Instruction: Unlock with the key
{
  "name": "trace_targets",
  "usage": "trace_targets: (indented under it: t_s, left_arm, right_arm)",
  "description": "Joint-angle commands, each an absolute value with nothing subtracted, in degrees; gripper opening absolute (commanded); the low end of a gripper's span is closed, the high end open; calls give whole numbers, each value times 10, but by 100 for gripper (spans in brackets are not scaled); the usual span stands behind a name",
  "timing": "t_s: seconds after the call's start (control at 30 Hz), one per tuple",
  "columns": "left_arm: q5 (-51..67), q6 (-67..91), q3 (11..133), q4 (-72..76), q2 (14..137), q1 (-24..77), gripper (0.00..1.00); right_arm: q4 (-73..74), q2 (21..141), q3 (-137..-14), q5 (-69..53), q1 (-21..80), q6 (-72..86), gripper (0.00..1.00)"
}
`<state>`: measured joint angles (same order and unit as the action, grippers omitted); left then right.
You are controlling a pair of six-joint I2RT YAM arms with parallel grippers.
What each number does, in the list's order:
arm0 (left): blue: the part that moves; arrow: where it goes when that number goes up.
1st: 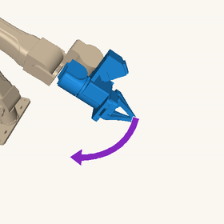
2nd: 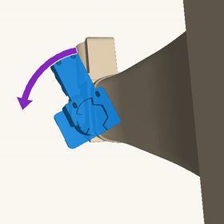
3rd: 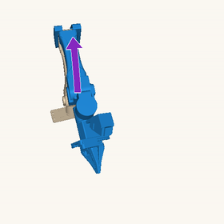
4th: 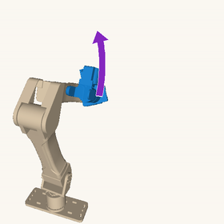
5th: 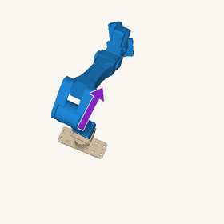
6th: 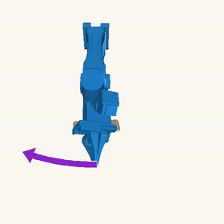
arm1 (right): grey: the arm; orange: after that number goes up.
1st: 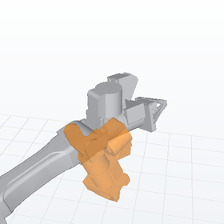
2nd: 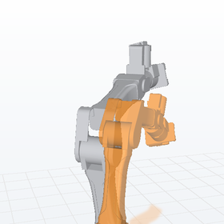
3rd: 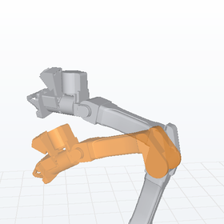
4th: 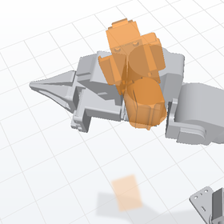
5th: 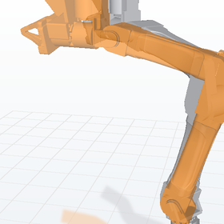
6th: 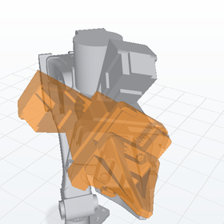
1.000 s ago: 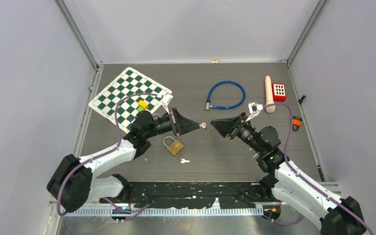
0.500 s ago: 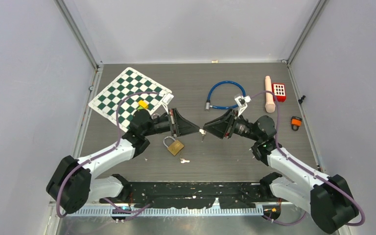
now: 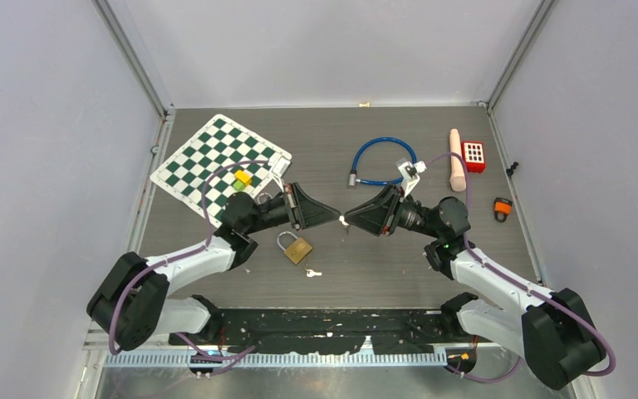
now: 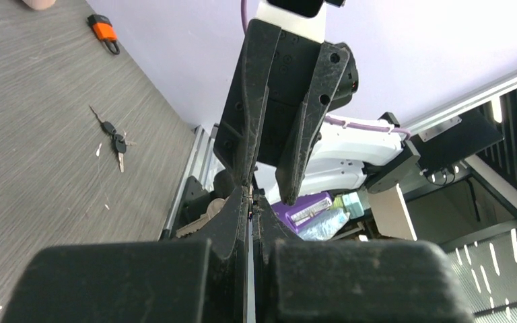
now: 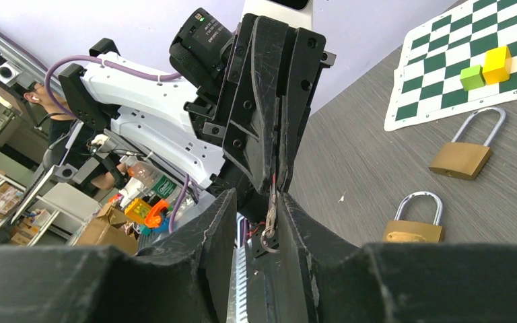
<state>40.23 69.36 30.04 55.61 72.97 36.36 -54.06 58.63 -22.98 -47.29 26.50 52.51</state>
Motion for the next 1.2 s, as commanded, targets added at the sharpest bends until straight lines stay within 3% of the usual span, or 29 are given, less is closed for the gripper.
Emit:
trace_targets:
  t_s: [0.0, 0.3, 0.77, 0.9, 0.97, 1.17]
  left_arm:
    - [367, 717, 289, 628, 731, 362, 0]
    - [355, 746, 279, 676, 747, 361, 0]
    - [348, 750, 273, 685, 749, 362, 0]
    - [338, 748, 267, 683, 747, 361, 1]
    - [332, 746, 261, 675, 742, 359, 14]
    - [298, 706, 239, 552, 677, 333, 67]
  right_arm:
    - [-567, 579, -226, -472, 263, 531, 36]
    - [-529, 577, -227, -454, 264, 514, 32]
    - [-539, 576, -225, -443, 265, 522, 6]
    - [-540, 575, -225, -440, 265, 526, 5]
    - [-529, 572, -225, -437, 265, 524, 5]
    - [-458, 554, -228, -418, 265, 493, 5]
